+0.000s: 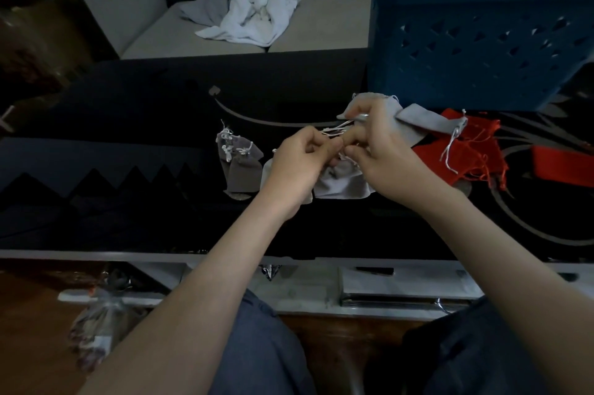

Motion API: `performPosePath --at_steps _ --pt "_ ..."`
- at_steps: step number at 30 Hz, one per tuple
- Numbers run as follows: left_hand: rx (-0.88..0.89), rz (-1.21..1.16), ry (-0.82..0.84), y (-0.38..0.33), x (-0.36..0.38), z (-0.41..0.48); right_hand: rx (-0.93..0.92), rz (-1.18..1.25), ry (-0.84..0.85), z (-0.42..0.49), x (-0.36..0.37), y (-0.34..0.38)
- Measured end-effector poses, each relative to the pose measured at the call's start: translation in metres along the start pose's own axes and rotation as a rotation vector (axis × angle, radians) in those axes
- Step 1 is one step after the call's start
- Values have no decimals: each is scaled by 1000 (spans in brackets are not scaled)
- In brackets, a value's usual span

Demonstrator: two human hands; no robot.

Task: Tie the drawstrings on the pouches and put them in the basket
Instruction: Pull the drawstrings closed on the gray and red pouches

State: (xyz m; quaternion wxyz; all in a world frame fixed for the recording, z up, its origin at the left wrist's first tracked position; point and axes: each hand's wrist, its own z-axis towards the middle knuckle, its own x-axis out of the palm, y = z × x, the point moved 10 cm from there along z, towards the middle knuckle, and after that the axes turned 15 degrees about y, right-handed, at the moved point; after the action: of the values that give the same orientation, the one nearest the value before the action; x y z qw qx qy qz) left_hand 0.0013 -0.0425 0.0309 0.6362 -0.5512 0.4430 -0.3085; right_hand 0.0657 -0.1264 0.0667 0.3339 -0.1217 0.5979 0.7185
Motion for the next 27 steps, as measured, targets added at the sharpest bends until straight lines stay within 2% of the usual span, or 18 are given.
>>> performPosePath --at_steps 5,8,11,17,22,27 --pt "26 116 6 -8 3 0 71 115 -61 -1 -8 -15" --pt "50 120 3 -12 4 -1 118 -21 -150 -2 -19 -14" --pt "60 94 -3 -12 4 -1 141 -115 -135 1 -16 -11" --pt "21 -25 -15 -8 1 0 134 -78 -160 -1 -19 -11" --pt "-15 -150 -12 -5 1 1 38 -142 -164 -3 -17 3" --pt "-44 -217 64 -2 5 3 21 -124 -142 -3 -18 7"
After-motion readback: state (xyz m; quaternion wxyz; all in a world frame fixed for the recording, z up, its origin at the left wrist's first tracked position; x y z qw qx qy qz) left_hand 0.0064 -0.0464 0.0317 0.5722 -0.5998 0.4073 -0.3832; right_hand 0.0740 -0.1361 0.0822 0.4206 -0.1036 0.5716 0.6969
